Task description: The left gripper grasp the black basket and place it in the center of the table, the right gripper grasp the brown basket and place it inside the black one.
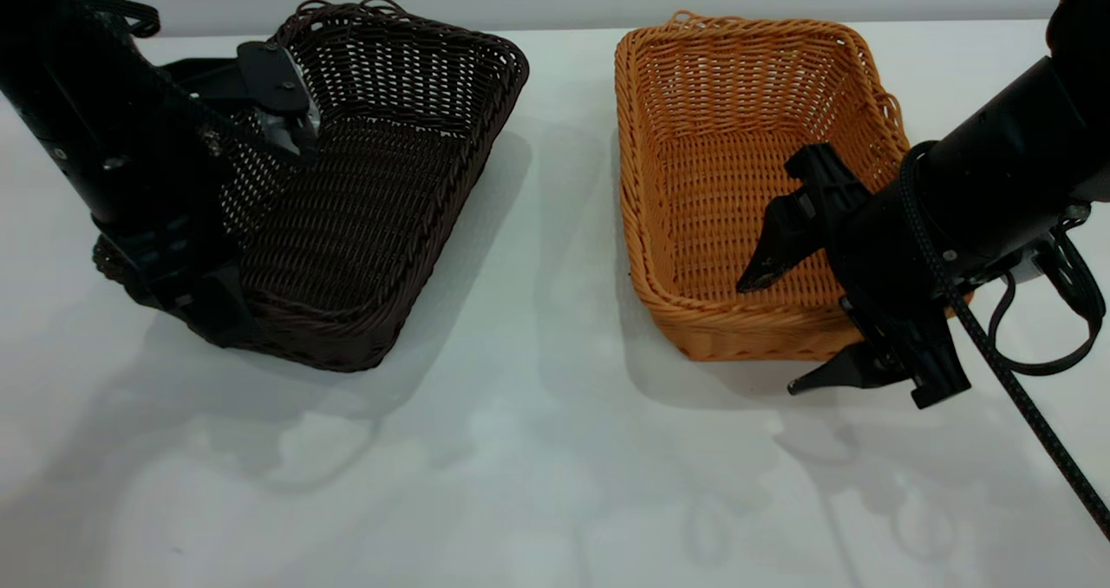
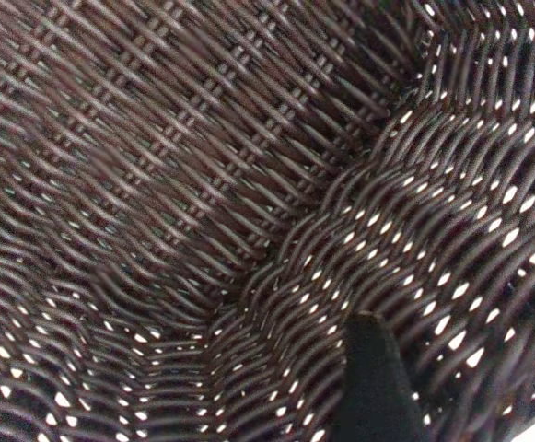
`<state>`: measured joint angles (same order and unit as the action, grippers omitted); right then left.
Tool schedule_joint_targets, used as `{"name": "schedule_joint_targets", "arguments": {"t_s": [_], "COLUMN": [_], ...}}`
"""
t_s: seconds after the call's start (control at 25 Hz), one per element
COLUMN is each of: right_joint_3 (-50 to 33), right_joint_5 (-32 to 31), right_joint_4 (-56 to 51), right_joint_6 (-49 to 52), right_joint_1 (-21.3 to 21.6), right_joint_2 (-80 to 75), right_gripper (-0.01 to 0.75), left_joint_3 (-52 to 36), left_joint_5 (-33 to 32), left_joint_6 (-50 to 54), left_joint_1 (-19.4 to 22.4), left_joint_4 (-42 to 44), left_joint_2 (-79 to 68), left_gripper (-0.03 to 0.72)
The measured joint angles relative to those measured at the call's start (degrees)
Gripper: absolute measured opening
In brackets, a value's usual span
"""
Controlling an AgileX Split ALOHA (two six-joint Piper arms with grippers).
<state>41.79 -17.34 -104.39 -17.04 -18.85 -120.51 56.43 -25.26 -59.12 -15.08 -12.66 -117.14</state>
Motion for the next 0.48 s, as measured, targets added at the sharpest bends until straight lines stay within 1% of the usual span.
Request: {"name": "schedule_joint_targets", "arguments": {"t_s": [0.24,0.48], "right_joint_3": [0.00,0.00], "right_joint_5": [-0.01,-0.06], "right_joint_4": [0.00,0.00], "right_joint_6": [-0.16,-0.28], "right_joint_1": [0.00,0.00], "right_joint_2": [0.00,0.00], "right_gripper": [0.555,0.555], "left_joint_3": [0.00,0.00], "left_joint_5": [0.00,-1.16], "left_joint_6": [0.05,0.41], "left_joint_1": [0.00,-0.49], "left_joint_4": [-1.67,-2.68], "left_joint_2": [0.69,5.45], "left_gripper": [0.426,0.425]}}
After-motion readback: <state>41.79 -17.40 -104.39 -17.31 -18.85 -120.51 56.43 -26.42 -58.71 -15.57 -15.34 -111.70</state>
